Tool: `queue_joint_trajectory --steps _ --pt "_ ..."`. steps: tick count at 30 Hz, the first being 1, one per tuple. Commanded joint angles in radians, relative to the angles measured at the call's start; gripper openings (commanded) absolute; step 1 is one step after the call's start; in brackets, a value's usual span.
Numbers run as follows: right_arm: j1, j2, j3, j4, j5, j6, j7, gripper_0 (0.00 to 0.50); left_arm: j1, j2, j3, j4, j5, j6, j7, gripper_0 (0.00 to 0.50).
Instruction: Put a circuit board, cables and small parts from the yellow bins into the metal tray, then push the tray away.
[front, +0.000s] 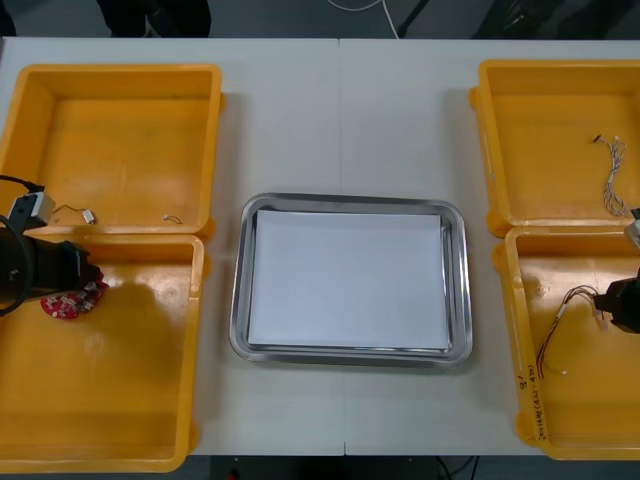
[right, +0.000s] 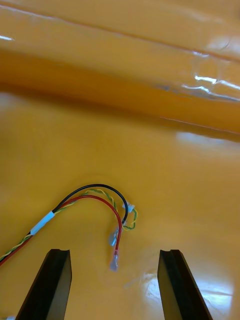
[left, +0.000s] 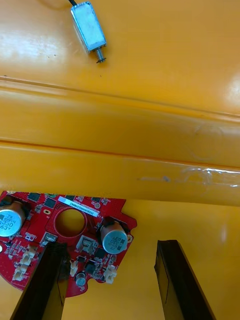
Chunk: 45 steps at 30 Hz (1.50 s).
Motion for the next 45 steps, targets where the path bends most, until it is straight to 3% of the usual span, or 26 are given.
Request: queue_joint_trajectory --steps 1,13,30,33,35,45 --pt "0.017 -0.005 0.038 0.023 -0.002 -0.043 0.01 0.5 -0.028 0.02 -0.029 -0.002 -0.003 -0.02 -0.152 0.5" --pt "0.023 -0.005 0.084 0.103 0.0 -0.151 0.016 0.5 -0.016 0.02 -0.055 0.001 -0.015 -0.051 -0.166 0.5" --pt "0.069 0.017 0.09 0.111 0.017 -0.197 0.016 0.5 -0.008 0.019 -0.063 0.032 -0.026 -0.074 -0.2 0.499" --pt "0.075 0.023 0.09 0.111 0.029 -0.208 0.018 0.5 -0.008 0.02 -0.063 0.032 -0.026 -0.074 -0.201 0.391" --pt "0.075 0.031 0.092 0.111 0.035 -0.208 0.018 0.5 -0.008 0.02 -0.063 0.032 -0.026 -0.074 -0.203 0.294" --pt "0.078 0.066 0.092 0.112 0.055 -0.214 0.015 0.5 -0.005 0.02 -0.063 0.032 -0.026 -0.074 -0.203 0.076"
